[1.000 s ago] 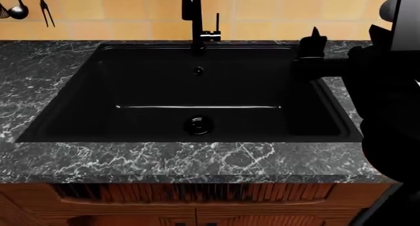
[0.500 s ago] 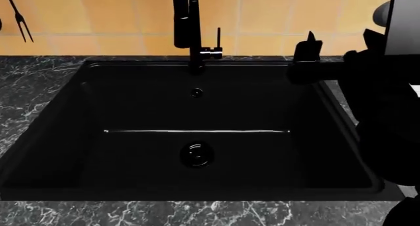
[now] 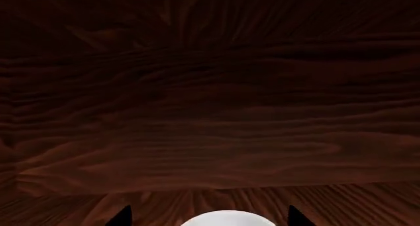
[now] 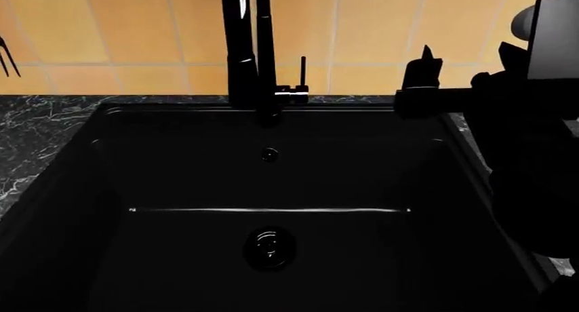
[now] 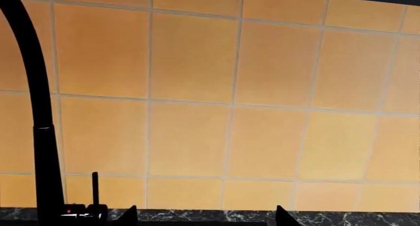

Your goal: Pick the kettle from the counter and place it on the tray. Then pick the mug from the cabinet and place it on the tray. Then close the cabinet doors.

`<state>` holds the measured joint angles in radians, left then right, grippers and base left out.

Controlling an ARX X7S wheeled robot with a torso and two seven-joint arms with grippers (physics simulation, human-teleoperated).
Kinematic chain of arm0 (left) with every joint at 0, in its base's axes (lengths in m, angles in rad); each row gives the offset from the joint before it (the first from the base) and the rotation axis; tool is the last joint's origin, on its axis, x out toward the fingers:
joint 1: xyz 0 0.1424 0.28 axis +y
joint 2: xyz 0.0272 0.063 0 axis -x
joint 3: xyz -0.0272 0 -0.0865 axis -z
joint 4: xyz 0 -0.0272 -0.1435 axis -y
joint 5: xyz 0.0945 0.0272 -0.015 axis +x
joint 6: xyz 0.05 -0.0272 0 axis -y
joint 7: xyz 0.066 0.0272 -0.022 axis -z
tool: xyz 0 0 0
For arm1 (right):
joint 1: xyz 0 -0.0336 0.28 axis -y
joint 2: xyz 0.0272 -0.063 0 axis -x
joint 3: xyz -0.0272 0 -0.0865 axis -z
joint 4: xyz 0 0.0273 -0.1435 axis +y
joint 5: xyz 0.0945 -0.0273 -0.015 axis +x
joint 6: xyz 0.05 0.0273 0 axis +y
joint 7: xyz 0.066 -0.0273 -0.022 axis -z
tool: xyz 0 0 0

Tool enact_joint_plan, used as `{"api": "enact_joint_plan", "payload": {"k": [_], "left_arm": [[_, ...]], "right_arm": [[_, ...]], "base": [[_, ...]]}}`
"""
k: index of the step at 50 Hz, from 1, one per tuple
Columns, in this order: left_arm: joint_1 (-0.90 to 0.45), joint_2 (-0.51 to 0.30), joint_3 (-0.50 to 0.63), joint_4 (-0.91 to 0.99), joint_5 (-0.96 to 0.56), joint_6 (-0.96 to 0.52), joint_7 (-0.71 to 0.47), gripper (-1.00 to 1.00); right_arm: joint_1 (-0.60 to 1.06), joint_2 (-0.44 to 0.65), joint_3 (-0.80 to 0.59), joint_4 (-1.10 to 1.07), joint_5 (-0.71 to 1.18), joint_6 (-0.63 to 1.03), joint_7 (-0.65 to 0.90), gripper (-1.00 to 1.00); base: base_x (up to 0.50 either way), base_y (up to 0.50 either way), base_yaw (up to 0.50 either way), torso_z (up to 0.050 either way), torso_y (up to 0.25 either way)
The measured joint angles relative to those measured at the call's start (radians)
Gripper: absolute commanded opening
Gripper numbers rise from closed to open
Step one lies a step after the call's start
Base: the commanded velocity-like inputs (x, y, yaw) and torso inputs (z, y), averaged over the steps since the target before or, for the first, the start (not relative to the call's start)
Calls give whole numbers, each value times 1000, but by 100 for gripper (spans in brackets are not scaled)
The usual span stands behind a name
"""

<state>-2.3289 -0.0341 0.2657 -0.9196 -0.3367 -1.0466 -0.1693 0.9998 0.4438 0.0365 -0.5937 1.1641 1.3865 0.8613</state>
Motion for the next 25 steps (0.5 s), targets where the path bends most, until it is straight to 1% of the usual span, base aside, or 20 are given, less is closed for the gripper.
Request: {"api": "enact_joint_plan", "payload": {"k": [16, 25], "left_arm": [[66, -2, 9, 31, -29, -73, -26, 100], [88, -4, 13, 49, -30, -70, -36, 100]], "right_arm": [[-22, 11, -20, 2, -18, -41, -12, 100], [-40, 17, -39, 12, -41, -75, -31, 100]], "base": [[0, 0, 0, 0, 0], [0, 0, 0, 0, 0]]}}
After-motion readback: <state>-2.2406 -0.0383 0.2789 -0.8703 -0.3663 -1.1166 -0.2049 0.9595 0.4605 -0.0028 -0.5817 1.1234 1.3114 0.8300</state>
